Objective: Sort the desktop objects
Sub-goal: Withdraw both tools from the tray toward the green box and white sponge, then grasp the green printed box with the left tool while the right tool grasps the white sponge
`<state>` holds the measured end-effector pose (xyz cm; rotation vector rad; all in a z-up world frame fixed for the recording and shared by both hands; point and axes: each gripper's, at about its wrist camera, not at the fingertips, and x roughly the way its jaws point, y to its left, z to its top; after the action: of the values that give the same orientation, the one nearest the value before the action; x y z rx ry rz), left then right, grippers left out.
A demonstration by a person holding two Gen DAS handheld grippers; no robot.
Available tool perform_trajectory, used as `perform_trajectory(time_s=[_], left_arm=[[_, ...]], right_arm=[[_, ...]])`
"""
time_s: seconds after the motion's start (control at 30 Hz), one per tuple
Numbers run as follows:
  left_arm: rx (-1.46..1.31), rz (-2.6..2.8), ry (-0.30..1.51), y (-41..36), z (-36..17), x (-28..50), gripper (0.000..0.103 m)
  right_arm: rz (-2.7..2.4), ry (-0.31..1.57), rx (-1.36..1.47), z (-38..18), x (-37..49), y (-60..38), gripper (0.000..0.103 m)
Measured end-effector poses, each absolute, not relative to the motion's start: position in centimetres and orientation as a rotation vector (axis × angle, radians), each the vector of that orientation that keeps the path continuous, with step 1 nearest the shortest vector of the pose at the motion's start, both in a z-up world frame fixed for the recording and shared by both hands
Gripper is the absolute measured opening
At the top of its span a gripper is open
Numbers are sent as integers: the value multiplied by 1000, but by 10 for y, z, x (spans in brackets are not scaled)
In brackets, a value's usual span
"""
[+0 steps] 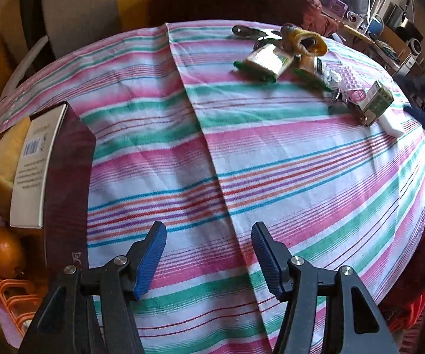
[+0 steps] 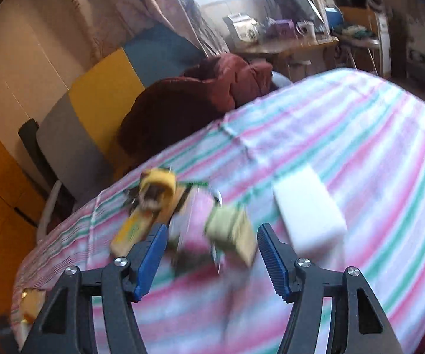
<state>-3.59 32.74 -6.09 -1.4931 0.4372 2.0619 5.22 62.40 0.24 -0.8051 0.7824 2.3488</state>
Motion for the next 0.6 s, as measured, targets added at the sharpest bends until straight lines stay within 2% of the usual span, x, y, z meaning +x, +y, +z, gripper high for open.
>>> perform_trajectory(time_s=[0.2, 0.4, 0.5, 0.6], left_arm=[[-1500, 2048, 443, 329, -62, -32, 61], [-1496, 2031, 431, 334, -62, -28, 61], [-1480, 2020, 430, 339, -62, -23, 61], [-1467, 2006, 434, 344, -63, -17, 61]], right_arm=[[2384, 763, -929, -20, 27, 635, 65], [2558, 805, -994, -41, 72, 582, 70], [2530, 785, -918, -46, 103, 573, 70], [2411, 670, -811, -41, 117, 590, 70]])
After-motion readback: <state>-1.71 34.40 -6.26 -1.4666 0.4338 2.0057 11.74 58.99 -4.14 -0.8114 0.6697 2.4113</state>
